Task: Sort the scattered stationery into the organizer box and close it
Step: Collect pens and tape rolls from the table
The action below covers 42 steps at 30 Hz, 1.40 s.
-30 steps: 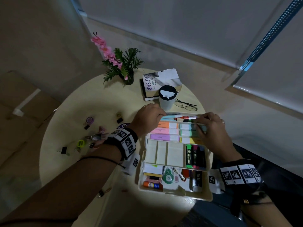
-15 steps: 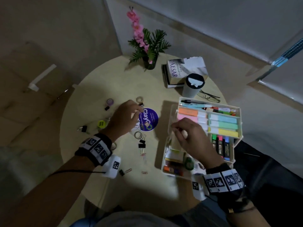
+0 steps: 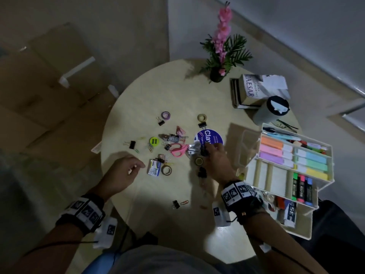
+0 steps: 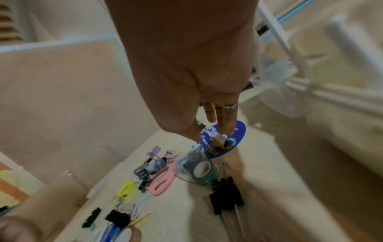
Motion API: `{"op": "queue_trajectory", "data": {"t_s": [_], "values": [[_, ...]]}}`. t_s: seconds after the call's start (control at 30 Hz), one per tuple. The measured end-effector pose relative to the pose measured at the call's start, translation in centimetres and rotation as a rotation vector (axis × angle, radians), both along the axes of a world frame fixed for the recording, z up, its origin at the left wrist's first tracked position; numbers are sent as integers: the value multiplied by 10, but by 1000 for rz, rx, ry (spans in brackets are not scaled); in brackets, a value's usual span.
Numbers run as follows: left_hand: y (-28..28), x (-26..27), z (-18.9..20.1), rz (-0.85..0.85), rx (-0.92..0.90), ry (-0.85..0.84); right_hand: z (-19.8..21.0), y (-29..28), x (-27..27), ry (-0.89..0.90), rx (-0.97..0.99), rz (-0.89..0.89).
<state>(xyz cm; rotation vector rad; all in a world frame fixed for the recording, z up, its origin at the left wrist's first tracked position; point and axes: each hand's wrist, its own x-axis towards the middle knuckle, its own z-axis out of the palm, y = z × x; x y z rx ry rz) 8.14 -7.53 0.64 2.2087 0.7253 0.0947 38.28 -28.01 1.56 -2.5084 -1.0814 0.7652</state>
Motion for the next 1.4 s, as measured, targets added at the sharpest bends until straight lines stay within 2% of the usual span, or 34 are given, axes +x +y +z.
{"op": "queue_trajectory", "data": {"t_s": [0.27, 0.43, 0.53, 0.7, 0.9, 1.07, 1.23, 1.4], "values": [[35, -9, -6, -28, 1, -8, -20, 17, -7, -52, 76, -103], [46, 11, -9, -17, -4, 6, -27, 8, -8, -71, 58, -192], [42, 34, -13, -90, 21, 42, -21, 4, -13, -75, 113, -231], [23, 80, -11, -179, 58, 126, 6, -5, -33, 66, 246, -317], [8, 109, -5, -109, 114, 389, 12, -32, -40, 161, 228, -322], [5, 120, -1, -57, 64, 456, 9, -55, -38, 285, 250, -416], [0, 119, 1, -10, 112, 423, 18, -67, -39, 357, 288, -447], [-13, 113, 1, 34, 187, 304, 34, -86, -44, 371, 342, -374]]}}
